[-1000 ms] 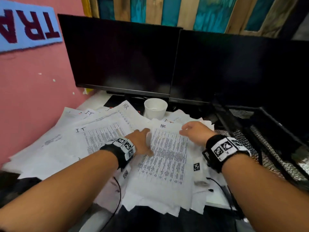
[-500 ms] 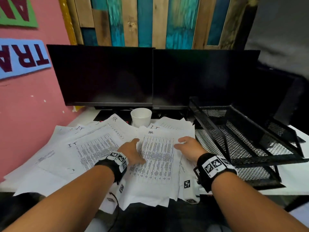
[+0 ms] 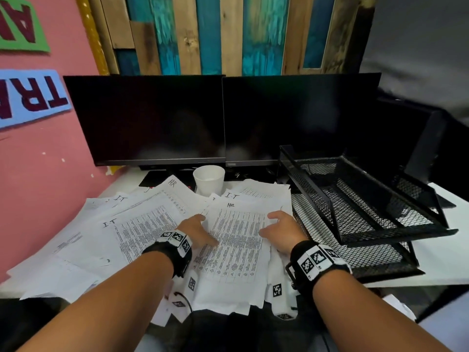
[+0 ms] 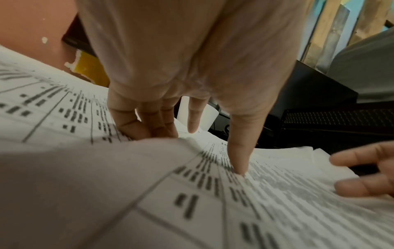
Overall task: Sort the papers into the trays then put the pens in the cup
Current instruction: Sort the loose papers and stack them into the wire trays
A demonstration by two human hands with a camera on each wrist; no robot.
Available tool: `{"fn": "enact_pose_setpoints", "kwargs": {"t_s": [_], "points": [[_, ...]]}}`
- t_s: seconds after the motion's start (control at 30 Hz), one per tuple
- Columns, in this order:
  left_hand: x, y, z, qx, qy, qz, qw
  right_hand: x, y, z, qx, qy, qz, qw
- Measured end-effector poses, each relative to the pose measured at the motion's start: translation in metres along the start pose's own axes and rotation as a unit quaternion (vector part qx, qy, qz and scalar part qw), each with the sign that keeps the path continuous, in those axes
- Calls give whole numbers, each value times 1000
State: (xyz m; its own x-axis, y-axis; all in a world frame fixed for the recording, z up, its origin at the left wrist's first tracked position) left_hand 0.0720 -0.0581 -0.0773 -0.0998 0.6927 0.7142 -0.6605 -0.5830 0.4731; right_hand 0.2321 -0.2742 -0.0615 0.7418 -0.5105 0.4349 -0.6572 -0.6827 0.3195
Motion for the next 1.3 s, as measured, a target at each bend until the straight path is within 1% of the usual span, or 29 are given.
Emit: {"fn": "enact_pose_setpoints", "kwargs": {"t_s": [0.1,0.2,0.27,0.33,0.4,0.47,0.57,0.63,0.7,0.73,0.77,0.83,0.9,0.93,1.0,1.07,1.13,1.2,1.27,1.3], "points": [[-1,0,1,0,54,-15,998,0,0,4,-2,18,10,1000],[-1,-2,1,-8,104,-15,994,1,1,5,15,1,41,999],[2,-4,-3,-26,146,-6,989,0,2,6,26,-22,43,998],[6,-3,-6,-58,184,6,981,1,3,6,27,-49,45,997],[13,0,-6,-100,252,19,962,3,8,2,35,-70,46,996],[21,8,-5,-133,330,25,934,3,8,-2,48,-94,43,993],[29,21,-3,-168,405,16,899,0,12,-14,77,-133,40,987],[32,28,-4,-176,421,9,890,0,15,-21,96,-147,65,982],[34,35,-5,-186,414,1,891,4,22,-30,122,-147,105,976],[34,37,-7,-188,408,-7,893,3,24,-34,133,-163,103,972],[35,38,-9,-192,410,-10,892,-1,24,-38,144,-178,79,970],[37,41,-17,-186,393,-8,900,-15,22,-42,135,-207,9,969],[43,39,-29,-169,374,16,912,-34,19,-38,100,-246,-59,962],[48,39,-37,-156,372,32,915,-40,16,-35,87,-257,-73,960],[58,43,-51,-136,365,67,919,-46,11,-29,79,-256,-81,960],[73,49,-69,-114,338,115,927,-49,6,-19,67,-252,-72,963],[89,51,-97,-76,330,168,926,-50,1,-9,49,-258,-60,963],[101,56,-125,-19,306,211,928,-49,-1,-2,31,-264,-51,963],[106,58,-148,30,266,228,936,-49,-2,4,16,-255,-51,965],[106,58,-157,47,250,226,940,-49,-3,6,13,-240,-52,969]]}}
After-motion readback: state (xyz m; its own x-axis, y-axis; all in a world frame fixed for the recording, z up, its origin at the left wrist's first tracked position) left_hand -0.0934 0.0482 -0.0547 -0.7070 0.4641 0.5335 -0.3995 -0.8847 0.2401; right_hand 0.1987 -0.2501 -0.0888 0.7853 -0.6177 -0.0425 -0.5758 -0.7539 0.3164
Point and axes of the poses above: each hand's wrist, its own y-axis away from the middle knuckle, its own x-axis out of the back of the hand, z = x × y, the point moved 8 cm from there along -y, towards the middle knuckle, and after that the axes turned 12 degrees about -z, right-handed, at the moved point
